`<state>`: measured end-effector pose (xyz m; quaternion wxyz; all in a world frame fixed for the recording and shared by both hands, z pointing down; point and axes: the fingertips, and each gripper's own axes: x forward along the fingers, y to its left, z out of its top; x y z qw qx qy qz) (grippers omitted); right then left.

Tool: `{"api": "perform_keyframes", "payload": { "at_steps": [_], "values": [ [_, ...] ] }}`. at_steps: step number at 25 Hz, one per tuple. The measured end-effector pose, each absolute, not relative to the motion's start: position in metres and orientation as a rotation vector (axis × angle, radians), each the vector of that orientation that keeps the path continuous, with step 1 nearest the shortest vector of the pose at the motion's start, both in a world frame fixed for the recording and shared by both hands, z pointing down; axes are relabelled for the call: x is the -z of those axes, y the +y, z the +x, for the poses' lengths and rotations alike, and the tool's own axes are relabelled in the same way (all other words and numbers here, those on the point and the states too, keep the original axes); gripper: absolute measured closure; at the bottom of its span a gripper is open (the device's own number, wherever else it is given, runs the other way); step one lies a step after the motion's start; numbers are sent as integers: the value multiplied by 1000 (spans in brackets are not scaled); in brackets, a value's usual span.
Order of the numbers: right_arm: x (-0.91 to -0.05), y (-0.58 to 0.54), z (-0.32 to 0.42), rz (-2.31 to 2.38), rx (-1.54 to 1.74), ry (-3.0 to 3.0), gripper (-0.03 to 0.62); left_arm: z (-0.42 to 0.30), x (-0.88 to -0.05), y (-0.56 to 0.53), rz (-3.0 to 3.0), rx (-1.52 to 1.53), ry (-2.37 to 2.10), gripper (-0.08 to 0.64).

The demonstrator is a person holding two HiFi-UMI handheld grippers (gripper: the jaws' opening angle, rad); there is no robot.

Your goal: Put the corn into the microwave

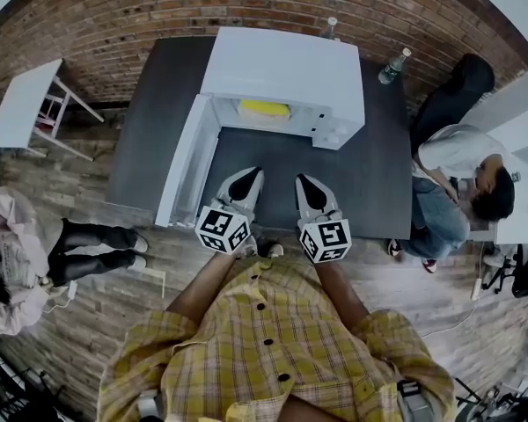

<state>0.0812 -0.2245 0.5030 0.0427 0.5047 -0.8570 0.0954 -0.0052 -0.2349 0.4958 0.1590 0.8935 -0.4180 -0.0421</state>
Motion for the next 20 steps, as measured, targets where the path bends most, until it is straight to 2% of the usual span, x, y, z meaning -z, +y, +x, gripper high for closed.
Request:
{"api": "perform_keyframes", "payload": {
  "at_steps": [20],
  "values": [
    [-498, -233, 86, 1550, -283, -2647, 591, -6, -495, -239, 2596, 47, -1292, 565]
  ]
}}
